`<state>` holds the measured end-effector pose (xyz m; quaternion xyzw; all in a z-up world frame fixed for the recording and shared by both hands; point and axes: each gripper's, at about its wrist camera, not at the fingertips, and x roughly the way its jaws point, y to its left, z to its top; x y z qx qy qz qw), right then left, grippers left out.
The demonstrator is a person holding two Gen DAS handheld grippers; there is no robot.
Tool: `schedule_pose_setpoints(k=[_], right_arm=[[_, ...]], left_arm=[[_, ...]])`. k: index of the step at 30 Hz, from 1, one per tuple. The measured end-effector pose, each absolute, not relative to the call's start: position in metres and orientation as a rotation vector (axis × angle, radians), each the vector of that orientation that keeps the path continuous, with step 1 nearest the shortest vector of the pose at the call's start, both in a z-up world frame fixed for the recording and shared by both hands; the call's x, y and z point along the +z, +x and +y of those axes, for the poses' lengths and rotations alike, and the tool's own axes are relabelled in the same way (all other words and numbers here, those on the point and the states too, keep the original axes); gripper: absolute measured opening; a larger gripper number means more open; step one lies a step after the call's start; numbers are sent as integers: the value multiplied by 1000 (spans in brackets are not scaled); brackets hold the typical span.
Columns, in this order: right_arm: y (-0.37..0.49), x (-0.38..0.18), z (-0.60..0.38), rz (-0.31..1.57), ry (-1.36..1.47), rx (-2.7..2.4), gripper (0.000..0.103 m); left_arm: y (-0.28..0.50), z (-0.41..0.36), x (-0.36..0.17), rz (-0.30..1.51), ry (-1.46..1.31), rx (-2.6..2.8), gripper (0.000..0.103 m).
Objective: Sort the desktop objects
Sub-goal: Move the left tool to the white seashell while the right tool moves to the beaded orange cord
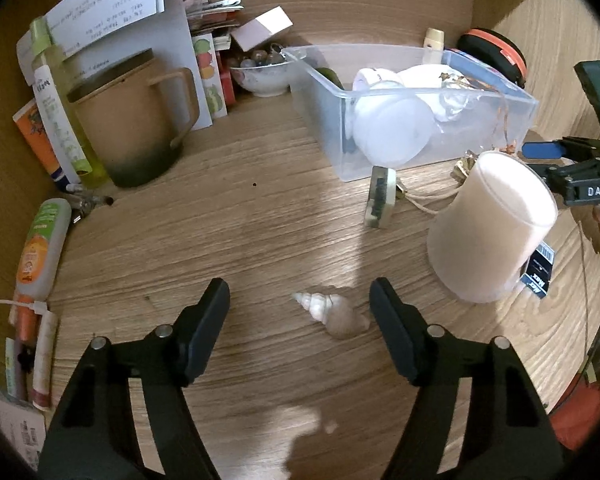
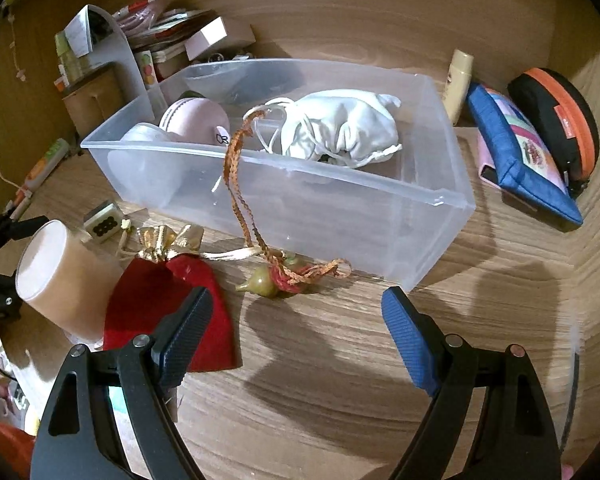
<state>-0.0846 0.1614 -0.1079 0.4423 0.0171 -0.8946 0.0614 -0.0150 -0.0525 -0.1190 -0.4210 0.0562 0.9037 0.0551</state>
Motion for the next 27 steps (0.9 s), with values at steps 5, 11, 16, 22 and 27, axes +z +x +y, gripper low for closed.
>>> schedule_pose_setpoints(k=[5,11,16,22,27], right_arm=[[-91,-113,164,32,1357,-2697,83],[-94,-118,164,28,1370,-2683,82],[-96,-120,161,46,1366,-2682,81],[-97,-120,155,85,1345,-2691,74],[-98,-117,155,88,1340,-2690,71]], left_arm=[[-14,-53,-120,171,-1278,2743,72],[-12,-51,-119,187,-1253,2733,64],[-12,-47,-119,195,-1240,2731,56],[-11,-44,-119,211,-1224,2727,49],[-12,-40,-118,220,-1217,2710,38]])
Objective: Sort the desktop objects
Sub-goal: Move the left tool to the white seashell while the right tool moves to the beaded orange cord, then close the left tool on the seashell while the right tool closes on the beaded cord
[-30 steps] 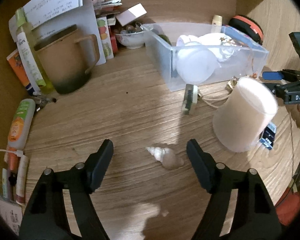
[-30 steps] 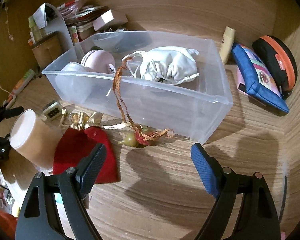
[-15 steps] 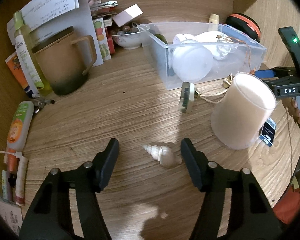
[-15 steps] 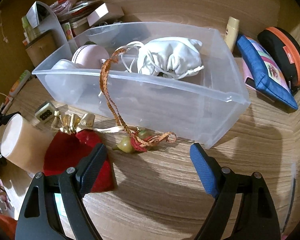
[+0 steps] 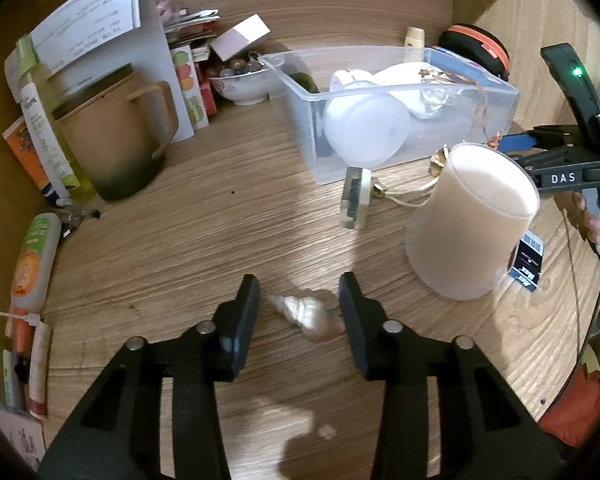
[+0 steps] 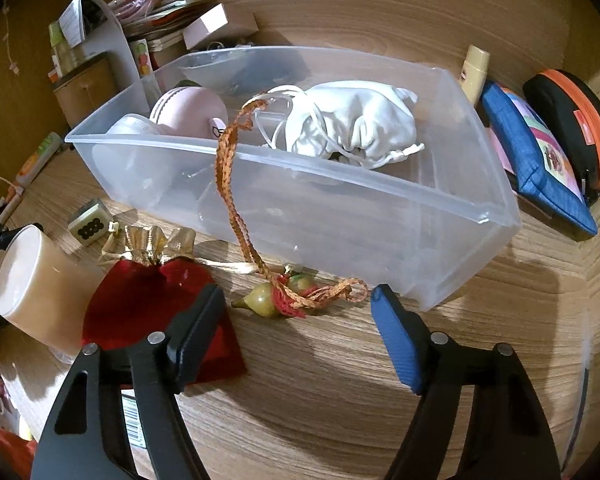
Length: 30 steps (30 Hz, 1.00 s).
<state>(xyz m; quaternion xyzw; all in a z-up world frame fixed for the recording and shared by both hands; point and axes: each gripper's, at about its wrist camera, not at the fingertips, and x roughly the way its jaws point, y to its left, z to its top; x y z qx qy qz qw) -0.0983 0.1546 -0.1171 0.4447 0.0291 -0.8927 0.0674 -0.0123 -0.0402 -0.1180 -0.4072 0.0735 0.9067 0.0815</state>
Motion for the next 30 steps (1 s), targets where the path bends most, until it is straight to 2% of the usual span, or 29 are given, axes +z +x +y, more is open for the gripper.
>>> schedule_pose_setpoints(k=[6,9,13,27,30], right_arm=[[-100,-116,152,109,1321,-2679,59],[-98,-116,153,111,1311,-2670,53],[-99,-116,151,117,1294,-2656,40],[-88,-109,151,107,1252,-2674,39],[-85,-108,151,123,1257,-2679,39]], left_arm=[[-11,-36,-118,231,-1204,2708,30],[-11,-36,-118,228,-1202,2709,29],[-12,-36,-118,215,-1207,2728,29],[-10,-46,-117,153,-1203,2769,28],[-10,-48,-115,134,-1205,2760,7]])
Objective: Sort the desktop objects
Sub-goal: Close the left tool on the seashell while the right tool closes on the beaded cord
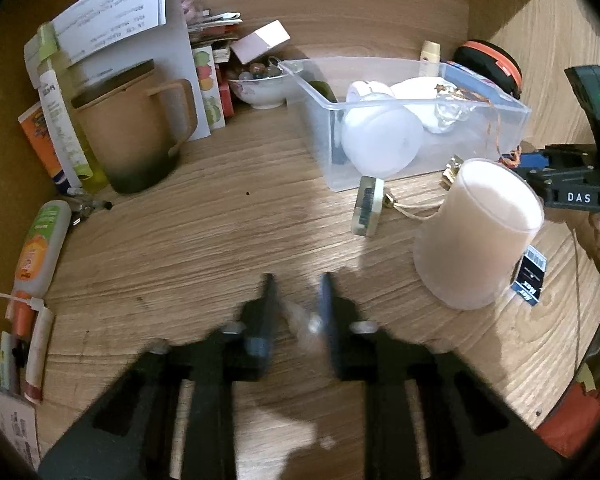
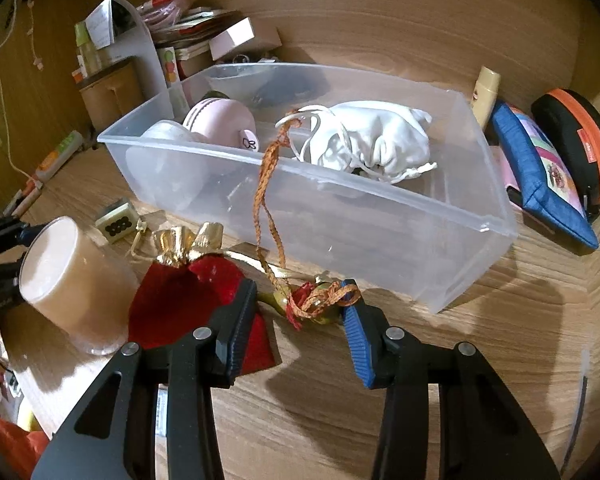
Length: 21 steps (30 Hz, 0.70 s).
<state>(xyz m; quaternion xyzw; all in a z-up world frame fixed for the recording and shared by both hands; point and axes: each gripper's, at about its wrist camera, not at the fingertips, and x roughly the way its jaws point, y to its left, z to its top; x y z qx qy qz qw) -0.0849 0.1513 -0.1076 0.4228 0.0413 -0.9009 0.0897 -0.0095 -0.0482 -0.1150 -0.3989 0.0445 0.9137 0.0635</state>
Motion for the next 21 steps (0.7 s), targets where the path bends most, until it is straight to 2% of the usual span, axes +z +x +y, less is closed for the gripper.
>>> schedule_pose_setpoints(k=[11,21], right_arm=[[-67,-95,160,115,1221,-2734,39],[-58,-76,164,124,1142,-2780,39]], left_arm=[[-6,-52,-114,119,-1199,2775,6],[1,-69,-92,48,-1128,2826,6]])
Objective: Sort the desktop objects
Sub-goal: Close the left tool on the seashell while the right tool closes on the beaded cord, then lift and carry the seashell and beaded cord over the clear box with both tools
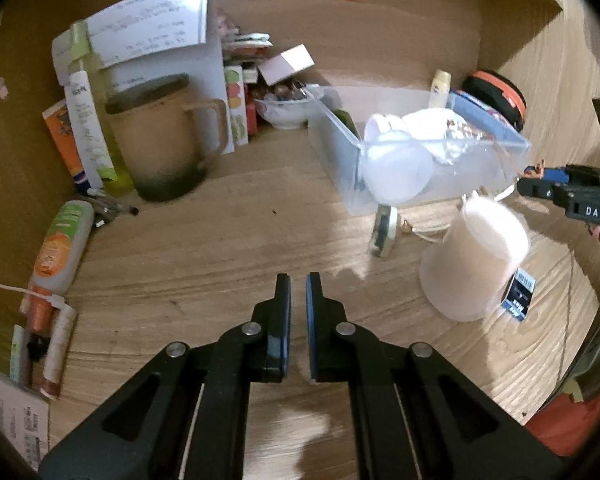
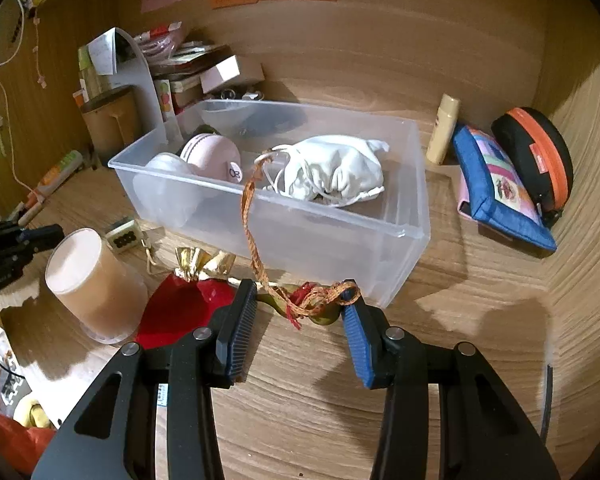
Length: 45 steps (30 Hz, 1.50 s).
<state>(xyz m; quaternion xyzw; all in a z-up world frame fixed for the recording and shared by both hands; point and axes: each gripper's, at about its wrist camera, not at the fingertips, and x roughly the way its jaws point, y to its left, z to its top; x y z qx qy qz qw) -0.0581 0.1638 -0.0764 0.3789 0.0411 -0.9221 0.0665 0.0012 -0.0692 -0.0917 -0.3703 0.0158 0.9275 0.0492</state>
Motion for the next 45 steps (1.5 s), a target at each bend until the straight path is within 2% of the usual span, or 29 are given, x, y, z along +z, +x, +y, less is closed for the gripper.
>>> schedule_pose_setpoints(k=[12,18,32,45], right_arm=[[-58,-64,164,150,1099,-2797,39],[-61,-67,164,148,1106,-2779,39],[-58,-66,169,132,1097,-2797,39],[-58,-47,174,144,1024,-2821,39]], left_arm=[[14,-68,-96,21,-1201,2731,7],[17,-62,-106,39,-1245,2711,20],[10,-52,-113,63,-1235,2708,18],[-21,-46,-70,-85,-1057,2732,18]])
